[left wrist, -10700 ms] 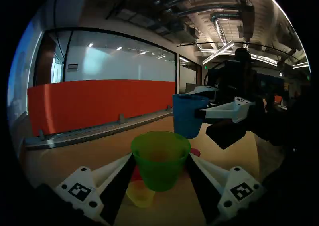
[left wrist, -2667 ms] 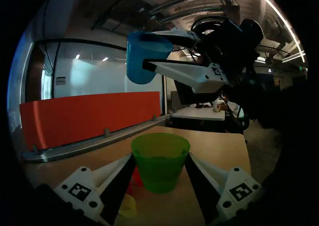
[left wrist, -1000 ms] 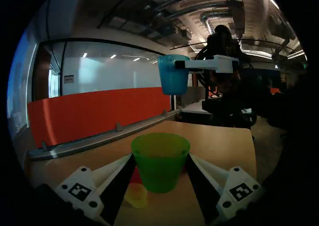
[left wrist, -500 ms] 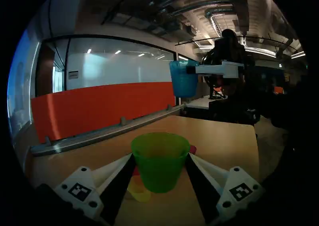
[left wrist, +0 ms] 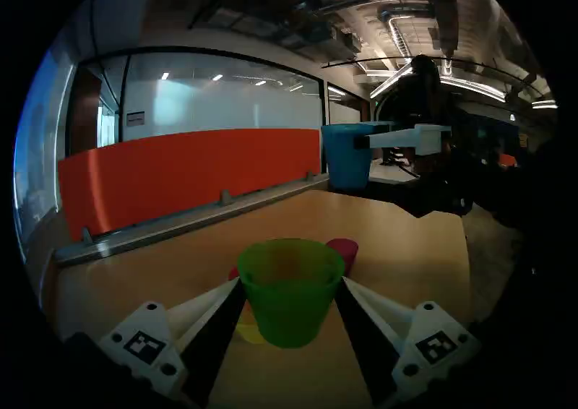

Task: Pour water

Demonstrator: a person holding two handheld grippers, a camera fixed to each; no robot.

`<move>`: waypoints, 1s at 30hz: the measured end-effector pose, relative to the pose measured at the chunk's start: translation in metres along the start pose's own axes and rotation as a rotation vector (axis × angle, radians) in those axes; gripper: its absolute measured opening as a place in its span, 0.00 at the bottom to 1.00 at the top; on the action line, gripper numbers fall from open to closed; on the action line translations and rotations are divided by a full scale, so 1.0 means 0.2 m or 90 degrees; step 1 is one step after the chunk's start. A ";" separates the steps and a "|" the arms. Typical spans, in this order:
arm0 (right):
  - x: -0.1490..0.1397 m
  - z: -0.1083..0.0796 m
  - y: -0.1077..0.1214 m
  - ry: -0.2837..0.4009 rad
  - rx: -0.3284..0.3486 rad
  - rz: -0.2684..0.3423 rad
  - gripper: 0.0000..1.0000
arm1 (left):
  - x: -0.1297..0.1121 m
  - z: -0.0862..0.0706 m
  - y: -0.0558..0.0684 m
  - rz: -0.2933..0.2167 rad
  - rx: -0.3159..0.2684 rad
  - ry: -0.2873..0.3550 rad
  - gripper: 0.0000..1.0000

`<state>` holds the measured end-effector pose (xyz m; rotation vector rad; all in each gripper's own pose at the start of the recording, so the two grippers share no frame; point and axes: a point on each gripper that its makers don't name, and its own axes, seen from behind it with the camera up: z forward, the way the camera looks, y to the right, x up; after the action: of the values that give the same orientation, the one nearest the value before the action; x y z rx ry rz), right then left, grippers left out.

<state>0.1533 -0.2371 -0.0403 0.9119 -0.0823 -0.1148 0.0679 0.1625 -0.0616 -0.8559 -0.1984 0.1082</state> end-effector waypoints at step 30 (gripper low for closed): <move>-0.83 0.12 -0.06 -0.214 0.047 -0.008 0.92 | -0.52 0.06 0.00 0.003 -0.037 -0.202 0.83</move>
<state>-0.0143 -0.2410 -0.0399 0.9603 -0.3954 -0.2775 -0.0368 0.1531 -0.0686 -0.8939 -0.4977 0.2445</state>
